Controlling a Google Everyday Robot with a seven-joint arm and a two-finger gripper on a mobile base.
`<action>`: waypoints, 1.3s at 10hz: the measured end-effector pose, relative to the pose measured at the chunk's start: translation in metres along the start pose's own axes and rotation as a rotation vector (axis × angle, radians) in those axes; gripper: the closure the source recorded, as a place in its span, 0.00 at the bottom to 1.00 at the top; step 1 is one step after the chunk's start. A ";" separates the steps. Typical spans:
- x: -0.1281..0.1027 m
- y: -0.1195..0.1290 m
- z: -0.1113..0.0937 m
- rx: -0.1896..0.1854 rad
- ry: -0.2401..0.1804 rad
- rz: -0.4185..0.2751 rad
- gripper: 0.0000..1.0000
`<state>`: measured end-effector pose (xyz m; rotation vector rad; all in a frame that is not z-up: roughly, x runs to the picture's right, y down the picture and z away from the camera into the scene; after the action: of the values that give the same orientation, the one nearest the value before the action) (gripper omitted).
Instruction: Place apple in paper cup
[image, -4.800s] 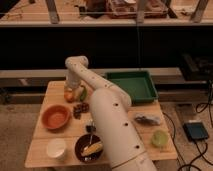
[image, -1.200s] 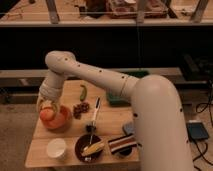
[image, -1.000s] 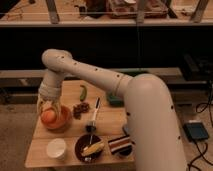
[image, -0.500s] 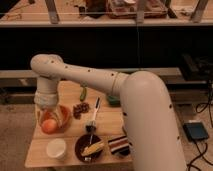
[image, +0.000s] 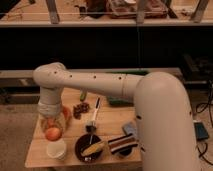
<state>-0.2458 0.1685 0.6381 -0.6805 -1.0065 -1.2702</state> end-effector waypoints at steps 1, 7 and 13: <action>-0.001 0.002 0.001 0.013 0.006 0.001 0.87; -0.008 0.007 0.022 0.048 -0.006 -0.037 0.87; -0.013 0.001 0.039 0.069 0.005 -0.069 0.87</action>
<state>-0.2535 0.2086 0.6437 -0.5937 -1.0726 -1.2903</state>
